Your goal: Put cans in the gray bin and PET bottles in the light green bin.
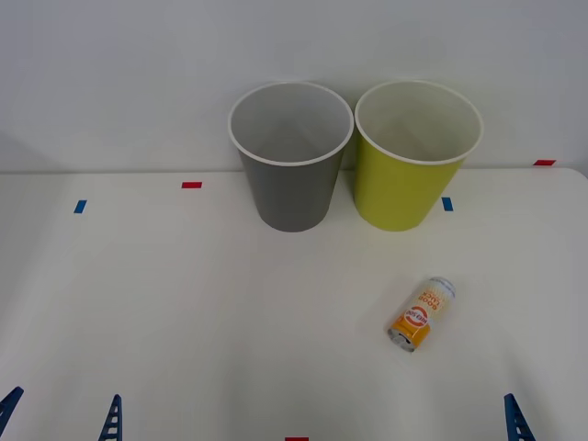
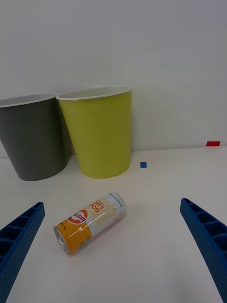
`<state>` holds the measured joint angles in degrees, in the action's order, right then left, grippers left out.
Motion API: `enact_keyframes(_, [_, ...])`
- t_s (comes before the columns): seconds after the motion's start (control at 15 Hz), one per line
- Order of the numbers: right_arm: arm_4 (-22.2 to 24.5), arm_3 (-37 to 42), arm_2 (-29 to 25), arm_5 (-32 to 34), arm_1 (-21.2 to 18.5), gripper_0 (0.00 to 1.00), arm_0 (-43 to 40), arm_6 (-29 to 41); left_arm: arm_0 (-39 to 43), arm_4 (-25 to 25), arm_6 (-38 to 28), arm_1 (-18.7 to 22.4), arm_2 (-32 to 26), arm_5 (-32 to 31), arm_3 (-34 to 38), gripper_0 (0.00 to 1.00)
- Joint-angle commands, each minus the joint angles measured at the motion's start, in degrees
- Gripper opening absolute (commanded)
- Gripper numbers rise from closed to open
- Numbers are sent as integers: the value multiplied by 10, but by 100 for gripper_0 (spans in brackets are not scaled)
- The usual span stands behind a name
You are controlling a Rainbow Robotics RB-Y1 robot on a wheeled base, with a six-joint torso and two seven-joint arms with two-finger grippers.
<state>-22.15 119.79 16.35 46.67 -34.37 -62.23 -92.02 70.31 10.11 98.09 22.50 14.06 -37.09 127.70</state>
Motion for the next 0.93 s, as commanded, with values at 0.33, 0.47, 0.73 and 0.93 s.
enact_keyframes(0.33, [0, 0, 0, 0, 0, 100, 0, 0, 0, 0, 0, 0, 0, 0, 0, 95])
enact_keyframes(0.47, [0, 0, 0, 0, 0, 100, 0, 0, 0, 0, 0, 0, 0, 0, 0, 95])
enact_keyframes(0.73, [0, 0, 0, 0, 0, 100, 0, 0, 0, 0, 0, 0, 0, 0, 0, 95])
enact_keyframes(0.93, [0, 0, 0, 0, 0, 100, 0, 0, 0, 0, 0, 0, 0, 0, 0, 95])
